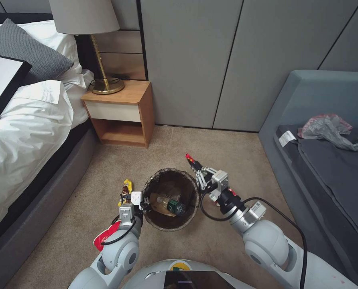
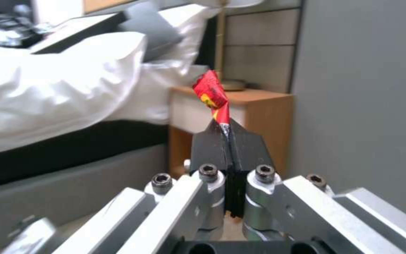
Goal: Pick up the trash bin, then pick up the garbage from the floor and place it into the trash bin.
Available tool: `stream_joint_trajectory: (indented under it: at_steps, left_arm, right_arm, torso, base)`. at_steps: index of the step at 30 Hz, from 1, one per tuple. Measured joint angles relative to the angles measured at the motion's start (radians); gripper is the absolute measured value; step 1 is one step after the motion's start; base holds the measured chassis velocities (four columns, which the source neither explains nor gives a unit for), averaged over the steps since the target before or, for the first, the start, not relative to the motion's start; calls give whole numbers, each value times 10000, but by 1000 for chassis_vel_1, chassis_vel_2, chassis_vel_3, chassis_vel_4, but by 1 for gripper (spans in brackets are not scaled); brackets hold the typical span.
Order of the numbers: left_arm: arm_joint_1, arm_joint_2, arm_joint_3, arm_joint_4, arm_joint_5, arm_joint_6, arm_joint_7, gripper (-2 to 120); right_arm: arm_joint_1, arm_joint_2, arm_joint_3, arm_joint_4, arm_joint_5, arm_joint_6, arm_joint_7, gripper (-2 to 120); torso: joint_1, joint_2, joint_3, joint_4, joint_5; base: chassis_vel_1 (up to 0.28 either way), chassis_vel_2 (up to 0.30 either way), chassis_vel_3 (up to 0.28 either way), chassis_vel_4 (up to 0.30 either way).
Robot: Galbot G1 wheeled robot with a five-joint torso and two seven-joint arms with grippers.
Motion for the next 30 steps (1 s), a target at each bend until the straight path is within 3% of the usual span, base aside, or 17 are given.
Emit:
stream_joint_trajectory:
  at_steps: [15, 22, 30]
  left_arm:
    - [-101, -224, 147, 103, 154, 35, 6, 0]
    - [-58, -260, 145, 91, 180, 28, 24, 0]
    - [-52, -247, 122, 79, 177, -7, 49, 0]
  right_arm:
    - [309, -562, -1586, -643, 178, 478, -762, 0]
    - [858, -454, -2485, -1166, 10, 491, -773, 0]
    - [1316, -194, -2851, -1614, -63, 496, -656, 0]
  torso:
    - [0, 0, 0, 0, 0]
    - [0, 0, 0, 0, -2]
    - [0, 0, 0, 0, -2]
  base:
    - [0, 0, 0, 0]
    - [0, 0, 0, 0]
    - [0, 0, 0, 0]
